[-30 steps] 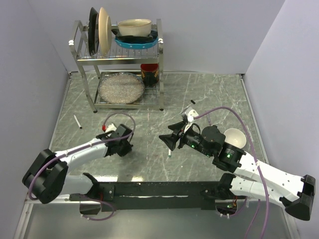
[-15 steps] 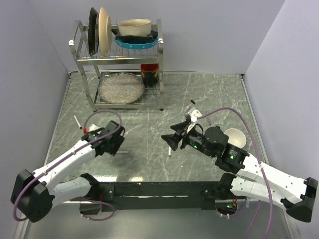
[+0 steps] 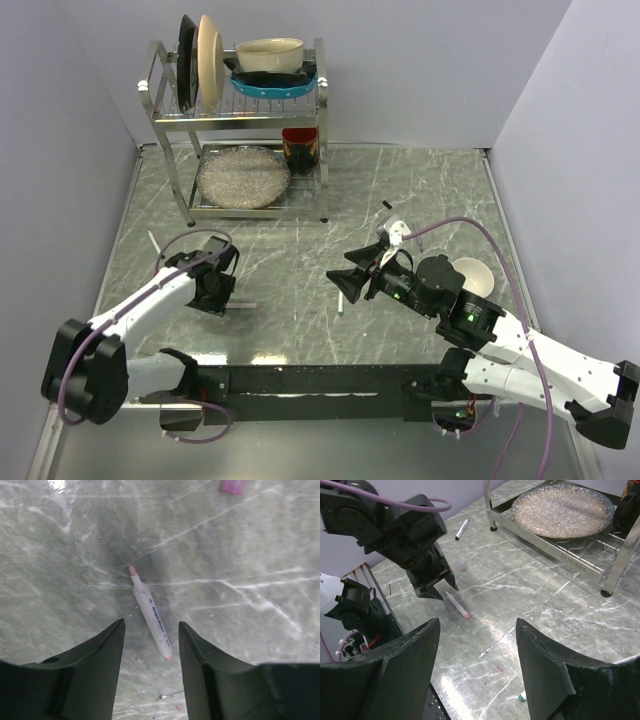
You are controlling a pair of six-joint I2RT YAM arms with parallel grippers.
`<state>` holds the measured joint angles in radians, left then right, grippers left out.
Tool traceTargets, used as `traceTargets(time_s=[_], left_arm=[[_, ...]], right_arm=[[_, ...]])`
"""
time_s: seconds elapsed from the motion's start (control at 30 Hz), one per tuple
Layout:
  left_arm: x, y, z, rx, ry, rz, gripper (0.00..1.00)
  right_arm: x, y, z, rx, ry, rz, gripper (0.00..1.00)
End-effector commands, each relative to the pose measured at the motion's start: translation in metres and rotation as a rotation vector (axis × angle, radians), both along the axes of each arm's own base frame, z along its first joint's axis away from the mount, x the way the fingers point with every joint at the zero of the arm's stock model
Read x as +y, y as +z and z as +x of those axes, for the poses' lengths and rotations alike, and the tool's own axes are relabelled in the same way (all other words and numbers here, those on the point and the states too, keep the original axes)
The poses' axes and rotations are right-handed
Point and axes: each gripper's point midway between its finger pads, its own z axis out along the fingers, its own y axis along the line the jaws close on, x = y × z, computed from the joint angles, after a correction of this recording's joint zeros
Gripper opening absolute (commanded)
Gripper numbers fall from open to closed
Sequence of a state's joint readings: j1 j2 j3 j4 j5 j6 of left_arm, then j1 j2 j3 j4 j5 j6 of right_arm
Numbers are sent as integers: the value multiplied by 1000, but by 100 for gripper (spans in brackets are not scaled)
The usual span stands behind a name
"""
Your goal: Insert the pens into the pen caps
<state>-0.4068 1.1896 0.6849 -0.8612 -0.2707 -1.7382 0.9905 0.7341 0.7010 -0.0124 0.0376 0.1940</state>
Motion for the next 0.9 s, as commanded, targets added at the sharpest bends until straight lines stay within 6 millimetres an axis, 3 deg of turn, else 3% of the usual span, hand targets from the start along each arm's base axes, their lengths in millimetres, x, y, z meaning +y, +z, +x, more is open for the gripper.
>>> traceTargets(time_s=[0.0,0.53,0.57,0.63,0.67,0.87], left_arm=[[-4,-5,0,58,34,-15,50],[3,-50,-17,126,19,23,33],[3,-50,-17,126,14,23,25],[4,-49,-13,109,-2,32,12],[4,-47,-13,106,-6,33,1],[-8,-9,14,-41,-141,5,1]], right_arm=[[4,24,0,-20,8,49,69],[15,15,1,113,2,45,69],[16,15,0,120,6,48,69],[20,14,-2,139,19,47,69],[21,13,-2,163,16,55,69],[39,-11,-12,341,64,50,75]])
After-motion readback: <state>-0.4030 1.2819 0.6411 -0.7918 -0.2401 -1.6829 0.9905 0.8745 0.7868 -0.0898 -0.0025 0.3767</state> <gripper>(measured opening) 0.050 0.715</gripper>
